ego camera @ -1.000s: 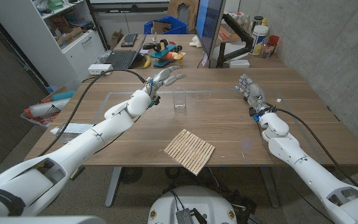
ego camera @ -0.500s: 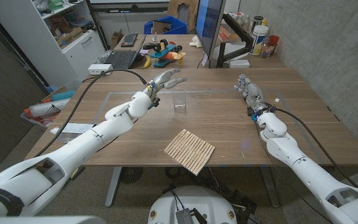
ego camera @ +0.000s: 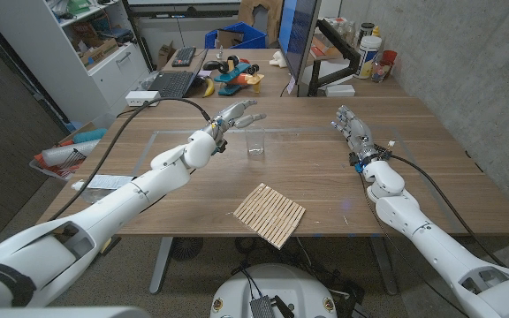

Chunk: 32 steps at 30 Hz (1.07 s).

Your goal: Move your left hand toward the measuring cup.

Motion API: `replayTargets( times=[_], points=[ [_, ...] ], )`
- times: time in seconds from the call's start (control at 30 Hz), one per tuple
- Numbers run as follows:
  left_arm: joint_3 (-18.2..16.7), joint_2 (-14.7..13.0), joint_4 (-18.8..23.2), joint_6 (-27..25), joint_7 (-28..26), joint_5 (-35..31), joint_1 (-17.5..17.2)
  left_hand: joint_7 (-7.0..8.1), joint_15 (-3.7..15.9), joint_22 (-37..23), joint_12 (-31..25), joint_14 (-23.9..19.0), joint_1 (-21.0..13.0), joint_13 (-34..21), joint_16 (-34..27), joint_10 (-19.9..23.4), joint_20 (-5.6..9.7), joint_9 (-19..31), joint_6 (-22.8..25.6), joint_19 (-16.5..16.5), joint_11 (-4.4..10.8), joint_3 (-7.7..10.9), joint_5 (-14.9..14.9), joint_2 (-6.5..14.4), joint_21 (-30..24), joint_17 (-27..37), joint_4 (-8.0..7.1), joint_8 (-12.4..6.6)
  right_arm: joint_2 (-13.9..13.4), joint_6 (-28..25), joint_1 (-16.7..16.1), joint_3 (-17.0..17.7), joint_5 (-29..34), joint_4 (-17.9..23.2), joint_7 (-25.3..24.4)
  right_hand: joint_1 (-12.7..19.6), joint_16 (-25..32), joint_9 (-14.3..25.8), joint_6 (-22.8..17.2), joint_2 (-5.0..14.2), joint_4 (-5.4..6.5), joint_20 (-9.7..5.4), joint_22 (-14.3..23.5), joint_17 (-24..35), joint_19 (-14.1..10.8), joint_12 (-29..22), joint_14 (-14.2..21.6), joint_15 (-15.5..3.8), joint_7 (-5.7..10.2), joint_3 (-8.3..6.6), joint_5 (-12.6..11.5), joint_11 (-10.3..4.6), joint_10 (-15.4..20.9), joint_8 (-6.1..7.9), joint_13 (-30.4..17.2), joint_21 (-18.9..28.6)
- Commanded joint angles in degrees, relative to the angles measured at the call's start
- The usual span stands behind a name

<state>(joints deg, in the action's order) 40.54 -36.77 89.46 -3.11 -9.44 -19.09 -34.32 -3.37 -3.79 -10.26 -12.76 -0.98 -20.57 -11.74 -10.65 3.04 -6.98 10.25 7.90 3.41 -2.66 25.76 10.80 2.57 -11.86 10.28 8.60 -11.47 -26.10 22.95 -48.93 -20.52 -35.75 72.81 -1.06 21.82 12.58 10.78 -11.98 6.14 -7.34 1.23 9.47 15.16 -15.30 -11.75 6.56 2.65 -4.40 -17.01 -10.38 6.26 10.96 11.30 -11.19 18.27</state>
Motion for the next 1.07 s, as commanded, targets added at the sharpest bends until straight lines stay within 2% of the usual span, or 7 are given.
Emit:
replayTargets(
  times=[0.03, 0.33, 1.07],
  points=[
    [1.4, 0.7, -1.3, 0.3, 0.1, -2.1, 0.9, -0.20, -0.11, -0.2, -0.4, -0.5, -0.8, -0.1, -0.5, 0.5, -0.41, 0.3, 0.5, -0.3, 0.08, 0.03, 0.0, 0.0, 0.2, 0.1, 0.33, -0.26, 1.0, 1.8, -0.2, 0.0, 0.0, -0.6, 0.1, -0.1, 0.3, 0.2, -0.6, 0.42, -0.05, 0.04, 0.1, 0.0, -0.6, -0.1, 0.4, -0.07, 0.03, 0.29, -0.3, -0.05, 0.5, 0.13, -0.2, -0.2],
    [2.1, 0.8, -1.7, 0.5, 0.4, -3.8, 1.9, -0.14, -0.04, -0.2, -0.4, -0.6, -0.9, -0.1, -0.5, 0.6, -0.40, 0.3, 0.6, -0.2, -0.03, -0.01, 0.0, -0.1, 0.2, 0.1, 0.31, -0.23, 1.6, 2.3, 0.8, -0.2, 0.3, -1.7, 0.1, -0.1, 0.2, 0.2, -0.6, 0.43, -0.05, 0.07, 0.2, 0.0, -0.7, -0.1, 0.4, -0.08, 0.03, 0.35, -0.3, -0.18, 0.4, 0.11, -0.2, -0.4],
    [4.6, 3.6, -8.0, 3.0, -0.3, -6.3, 5.6, 0.04, 0.00, -0.2, -0.4, -0.7, -1.1, -0.1, -0.5, 0.8, -0.40, 0.4, 1.1, -0.3, 0.22, -0.11, 0.0, -0.2, 0.2, 0.1, 0.25, -0.21, 1.5, 2.3, 2.5, -0.1, 0.6, -3.5, 0.4, -0.1, 0.2, 0.2, -0.6, 0.44, -0.04, 0.09, 0.2, -0.1, -0.9, -0.1, 0.4, -0.11, 0.04, 0.48, -0.3, -0.13, 0.5, 0.09, -0.2, -0.8]
  ],
)
